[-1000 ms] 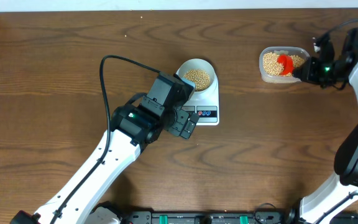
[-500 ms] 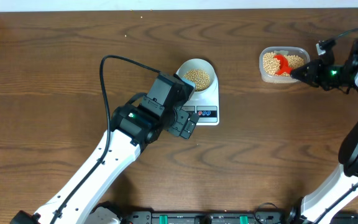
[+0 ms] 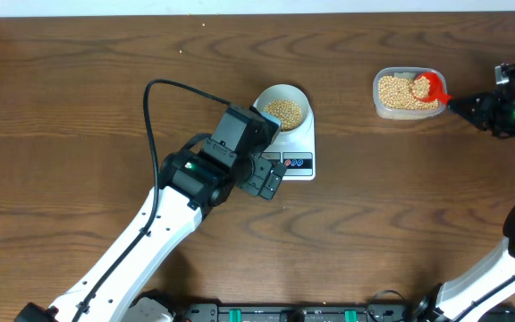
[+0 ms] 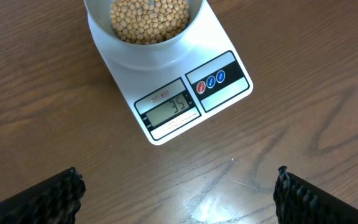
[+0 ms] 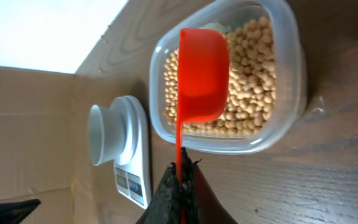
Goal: Scoop item into bowl and weigh 50g on scale
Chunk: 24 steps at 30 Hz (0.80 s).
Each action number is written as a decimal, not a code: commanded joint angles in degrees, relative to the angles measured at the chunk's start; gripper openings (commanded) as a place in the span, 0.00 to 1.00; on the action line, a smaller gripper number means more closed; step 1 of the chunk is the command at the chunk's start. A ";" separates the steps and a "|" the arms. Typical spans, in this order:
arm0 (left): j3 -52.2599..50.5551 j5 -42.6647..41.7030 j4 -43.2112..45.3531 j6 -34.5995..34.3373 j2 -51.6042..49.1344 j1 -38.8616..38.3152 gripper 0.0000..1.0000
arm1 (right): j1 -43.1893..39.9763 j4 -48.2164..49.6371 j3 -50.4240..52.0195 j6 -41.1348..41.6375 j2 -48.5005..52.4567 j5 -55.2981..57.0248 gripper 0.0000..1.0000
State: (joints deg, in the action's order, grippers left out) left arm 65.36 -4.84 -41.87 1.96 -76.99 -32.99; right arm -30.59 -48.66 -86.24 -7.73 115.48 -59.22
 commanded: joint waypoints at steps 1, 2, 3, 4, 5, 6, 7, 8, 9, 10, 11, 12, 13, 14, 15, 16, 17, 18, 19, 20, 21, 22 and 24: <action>-0.22 -0.55 -0.13 0.81 -0.11 0.35 0.99 | -0.50 -0.39 -0.52 -1.53 0.74 -7.34 0.01; -0.22 -0.55 -0.13 0.81 -0.11 0.35 0.99 | -0.50 -0.44 -0.55 -1.84 0.72 -9.16 0.01; -0.22 -0.55 -0.13 0.81 -0.11 0.35 0.99 | -0.50 -0.44 -0.52 -1.84 0.74 -9.86 0.01; -0.22 -0.55 -0.13 0.81 -0.11 0.35 0.99 | -0.44 -0.44 -0.55 -1.84 0.74 -10.67 0.01; -0.22 -0.55 -0.13 0.81 -0.11 0.35 0.99 | -0.44 -0.42 -0.52 -1.84 0.74 -11.39 0.01; -0.22 -0.55 -0.13 0.81 -0.11 0.35 1.00 | -0.44 -0.44 -0.52 -1.81 0.72 -12.00 0.01; -0.22 -0.55 -0.13 0.81 -0.11 0.35 0.99 | -0.44 -0.44 -0.52 -1.81 0.74 -12.61 0.01; -0.22 -0.55 -0.13 0.81 -0.11 0.35 0.99 | -0.44 -0.44 -0.55 -1.84 0.74 -13.25 0.01; -0.22 -0.55 -0.13 0.81 -0.11 0.35 0.99 | -0.44 -0.44 -0.55 -1.81 0.74 -13.79 0.01; -0.22 -0.55 -0.13 0.81 -0.11 0.35 1.00 | -0.44 -0.44 -0.55 -1.81 0.74 -14.64 0.01; -0.22 -0.55 -0.13 0.81 -0.11 0.35 0.99 | -0.44 -0.44 -0.55 -1.79 0.74 -15.04 0.01; -0.22 -0.55 -0.13 0.81 -0.11 0.35 0.99 | -0.44 -0.44 -0.52 -1.81 0.74 -15.34 0.01; -0.22 -0.55 -0.13 0.83 -0.11 0.35 0.99 | -0.44 -0.42 -0.52 -1.84 0.74 -16.06 0.01; -0.22 -0.55 -0.13 0.81 -0.11 0.35 0.99 | -0.44 -0.44 -0.52 -2.27 0.72 -16.96 0.01; -0.22 -0.55 -0.13 0.81 -0.11 0.35 0.99 | -0.33 -0.44 -0.55 -2.91 0.74 -18.58 0.01; -0.22 -0.52 -0.13 0.81 -0.11 0.35 0.99 | -0.02 -0.44 -0.55 -3.08 0.72 -19.43 0.01; -0.22 -0.55 -0.13 0.81 -0.11 0.35 0.99 | 0.20 -0.44 -0.55 -3.06 0.72 -19.52 0.01; -0.22 -0.55 -0.11 0.81 -0.11 0.35 0.99 | 0.68 -0.44 -0.55 -3.06 0.74 -19.61 0.01; -0.22 -0.55 -0.13 0.81 -0.11 0.35 1.00 | 1.22 -0.44 -0.52 -3.06 0.72 -19.58 0.01; -0.22 -0.55 -0.13 0.83 -0.11 0.35 1.00 | 1.81 -0.42 -0.52 -3.06 0.72 -19.58 0.01; -0.22 -0.55 -0.13 0.81 -0.11 0.35 1.00 | 2.60 -0.39 -0.55 -3.06 0.72 -19.58 0.01; -0.22 -0.55 -0.13 0.83 -0.11 0.35 1.00 | 3.41 -0.35 -0.55 -3.04 0.72 -19.58 0.01; -0.22 -0.55 -0.13 0.81 -0.11 0.35 1.00 | 5.11 -0.07 -0.55 -2.58 0.72 -19.50 0.01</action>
State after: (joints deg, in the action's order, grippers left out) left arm 65.39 -4.84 -41.87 1.98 -76.99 -32.99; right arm -28.51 -48.86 -86.24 -9.54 115.50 -75.57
